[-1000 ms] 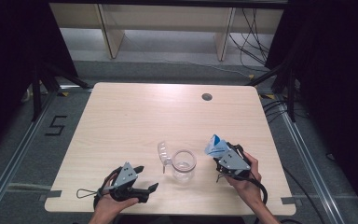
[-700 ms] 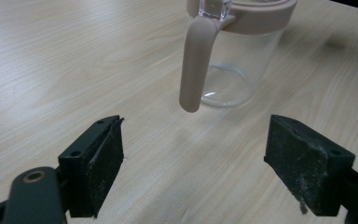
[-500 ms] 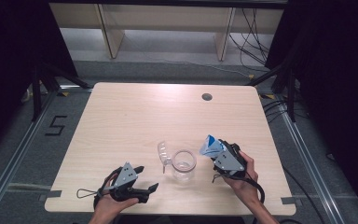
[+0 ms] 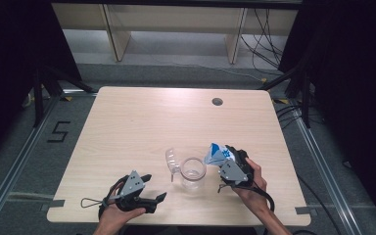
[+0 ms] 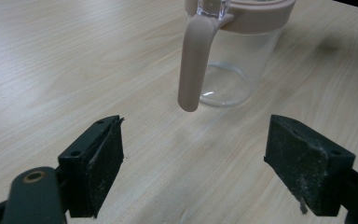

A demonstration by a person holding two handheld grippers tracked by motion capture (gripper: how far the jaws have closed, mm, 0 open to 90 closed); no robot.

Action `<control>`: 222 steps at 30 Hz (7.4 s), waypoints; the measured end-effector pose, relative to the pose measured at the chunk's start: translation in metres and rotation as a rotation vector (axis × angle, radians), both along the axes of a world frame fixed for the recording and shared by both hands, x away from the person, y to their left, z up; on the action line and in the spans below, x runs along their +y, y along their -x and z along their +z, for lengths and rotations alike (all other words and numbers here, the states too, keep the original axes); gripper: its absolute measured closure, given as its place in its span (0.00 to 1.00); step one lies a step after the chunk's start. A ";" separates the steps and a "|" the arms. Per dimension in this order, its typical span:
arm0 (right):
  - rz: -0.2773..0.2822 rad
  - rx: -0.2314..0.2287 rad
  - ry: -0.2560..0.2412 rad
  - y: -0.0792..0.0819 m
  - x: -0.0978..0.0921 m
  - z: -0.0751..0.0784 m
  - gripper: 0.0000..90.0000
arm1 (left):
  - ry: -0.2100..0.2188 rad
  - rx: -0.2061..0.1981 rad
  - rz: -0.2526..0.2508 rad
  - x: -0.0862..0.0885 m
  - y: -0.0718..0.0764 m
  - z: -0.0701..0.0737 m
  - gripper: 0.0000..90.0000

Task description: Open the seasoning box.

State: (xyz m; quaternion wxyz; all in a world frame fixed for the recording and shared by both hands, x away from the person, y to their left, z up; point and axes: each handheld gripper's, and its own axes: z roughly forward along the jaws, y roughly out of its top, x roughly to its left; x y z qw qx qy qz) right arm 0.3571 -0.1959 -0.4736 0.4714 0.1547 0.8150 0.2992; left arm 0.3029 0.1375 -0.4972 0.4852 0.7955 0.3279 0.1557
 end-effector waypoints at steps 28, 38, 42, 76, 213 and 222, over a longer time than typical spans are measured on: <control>0.014 -0.091 0.121 -0.002 0.011 -0.001 0.49 | 0.017 0.008 0.000 0.000 -0.001 -0.002 0.21; 0.004 -0.109 0.154 -0.001 0.012 -0.004 0.49 | -0.002 0.007 -0.003 0.001 -0.001 -0.001 0.21; 0.005 -0.098 0.167 -0.001 0.012 -0.003 0.49 | 0.002 0.009 0.003 0.001 -0.001 -0.001 0.21; -0.006 -0.142 0.201 0.000 0.018 -0.004 0.49 | -0.003 0.009 -0.002 0.002 -0.001 -0.001 0.21; 0.025 -0.416 0.541 -0.001 0.023 -0.012 0.54 | -0.012 0.013 0.003 -0.002 -0.001 -0.002 0.21; 0.037 -0.428 0.545 -0.001 0.024 -0.013 0.55 | -0.024 0.008 -0.006 -0.001 -0.002 -0.002 0.21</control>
